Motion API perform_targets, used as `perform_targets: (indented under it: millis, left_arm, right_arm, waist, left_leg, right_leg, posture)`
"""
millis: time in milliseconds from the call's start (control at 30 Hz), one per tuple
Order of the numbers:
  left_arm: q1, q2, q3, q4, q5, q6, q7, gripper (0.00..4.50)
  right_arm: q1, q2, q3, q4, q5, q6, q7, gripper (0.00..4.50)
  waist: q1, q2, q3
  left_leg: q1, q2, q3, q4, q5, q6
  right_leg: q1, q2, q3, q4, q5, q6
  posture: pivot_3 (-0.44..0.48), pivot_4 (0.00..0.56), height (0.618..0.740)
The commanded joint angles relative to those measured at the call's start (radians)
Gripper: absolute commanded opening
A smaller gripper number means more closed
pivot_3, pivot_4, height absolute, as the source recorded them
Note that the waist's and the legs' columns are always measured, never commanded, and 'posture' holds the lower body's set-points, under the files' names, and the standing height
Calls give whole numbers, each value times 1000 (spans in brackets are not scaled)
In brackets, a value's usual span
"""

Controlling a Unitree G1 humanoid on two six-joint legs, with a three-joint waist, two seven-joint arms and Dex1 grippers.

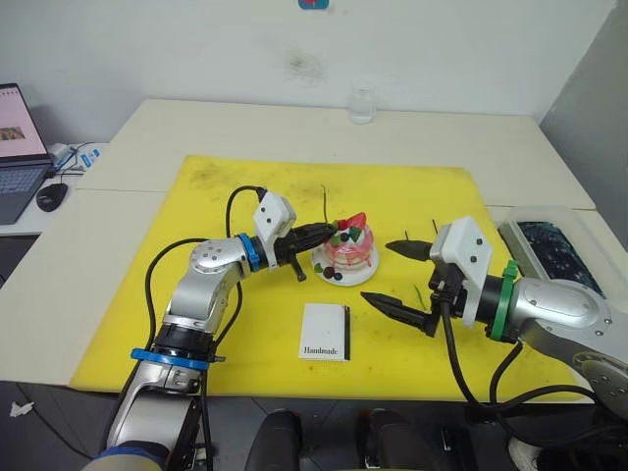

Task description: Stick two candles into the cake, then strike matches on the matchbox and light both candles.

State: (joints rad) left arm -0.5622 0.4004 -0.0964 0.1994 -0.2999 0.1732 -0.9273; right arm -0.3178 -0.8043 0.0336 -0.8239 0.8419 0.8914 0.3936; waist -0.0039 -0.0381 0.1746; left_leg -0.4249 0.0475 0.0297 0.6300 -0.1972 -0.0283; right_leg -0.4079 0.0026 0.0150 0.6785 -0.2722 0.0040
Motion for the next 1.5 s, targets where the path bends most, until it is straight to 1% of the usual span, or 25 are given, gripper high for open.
perform_targets:
  millis: [33,267,367,567,733,833,1000,1067,1133,1200,1267,1333,1400,1500]
  left_arm:
    - [22,-10,-8,6,14,-5,1,0]
    - [22,-22,4,-37,-3,31,18,0]
    - [15,-16,20,-65,-33,74,16,0]
    - [33,39,65,-139,-53,131,12,1841]
    - [43,84,99,-175,-55,149,26,3512]
    - [56,115,115,-205,-63,157,16,4469]
    - [114,203,155,-296,-114,220,-30,4469]
    - [168,283,163,-355,-153,282,-98,4469]
    - [249,389,128,-444,-178,307,-211,4469]
    - [287,437,103,-506,-201,333,-256,4469]
    - [292,438,95,-544,-231,362,-256,4469]
    - [306,423,61,-621,-270,384,-268,4469]
    - [318,412,29,-680,-302,409,-275,4469]
    - [323,398,-22,-731,-306,406,-281,4469]
  right_arm:
    - [-4,2,-6,-41,-6,3,1,4480]
    - [-9,4,-23,-40,-3,17,-6,4480]
    - [-5,4,-33,-39,1,19,-10,4480]
    - [17,8,-44,-36,-22,7,-22,4500]
    - [31,27,-42,-27,-51,-13,-26,4500]
    - [27,49,-41,-16,-99,-39,-42,4500]
    - [45,72,-94,-20,-120,-59,-50,4500]
    - [89,71,-139,-44,-100,-54,-47,4500]
    - [177,79,-182,-79,-94,-41,-66,4500]
    - [251,86,-201,-104,-116,-48,-83,4500]
    - [311,99,-212,-121,-146,-59,-107,4500]
    - [423,106,-192,-131,-221,-86,-129,4500]
    - [501,127,-168,-121,-275,-99,-156,4500]
    - [584,150,-114,-83,-375,-154,-171,4500]
  waist:
    - [0,0,0]
    - [0,0,0]
    - [0,0,0]
    - [-1,0,0]
    - [-1,0,0]
    - [-2,0,0]
    - [-3,0,0]
    - [-4,0,0]
    - [-5,0,0]
    - [-3,0,0]
    - [3,1,0]
    - [5,0,0]
    - [4,0,0]
    - [-3,0,0]
  left_leg:
    - [0,0,0,0,0,0]
    - [0,0,0,0,0,0]
    - [1,0,0,0,0,0]
    - [1,0,0,0,0,0]
    - [1,0,-1,0,0,0]
    - [1,0,-1,0,0,0]
    - [1,1,-1,0,0,0]
    - [1,1,-1,0,0,0]
    - [1,2,0,-1,0,0]
    - [1,2,-1,-2,0,0]
    - [1,1,-1,-2,0,0]
    - [1,1,-1,0,0,0]
    - [2,0,-1,0,0,0]
    - [4,0,2,0,0,0]
  right_leg:
    - [0,0,0,0,0,0]
    - [1,0,-1,0,0,0]
    - [1,0,0,0,0,0]
    - [1,0,-1,0,0,0]
    - [1,0,-1,0,0,0]
    - [1,0,0,0,0,0]
    - [1,0,0,0,0,0]
    - [0,0,0,0,0,0]
    - [0,-3,0,0,0,0]
    - [0,-4,0,0,-1,-1]
    - [0,-5,-1,0,-2,-1]
    - [1,-6,-2,1,-1,0]
    - [2,-7,-1,0,-3,-3]
    - [3,-8,2,0,-3,-3]
  posture:
    - [0,150,740]
    - [0,150,740]
    - [0,150,740]
    - [0,150,740]
    - [0,150,740]
    - [0,150,740]
    - [0,150,740]
    - [0,150,740]
    - [0,150,740]
    - [0,150,740]
    - [0,150,740]
    - [0,150,740]
    - [0,150,740]
    - [0,150,740]
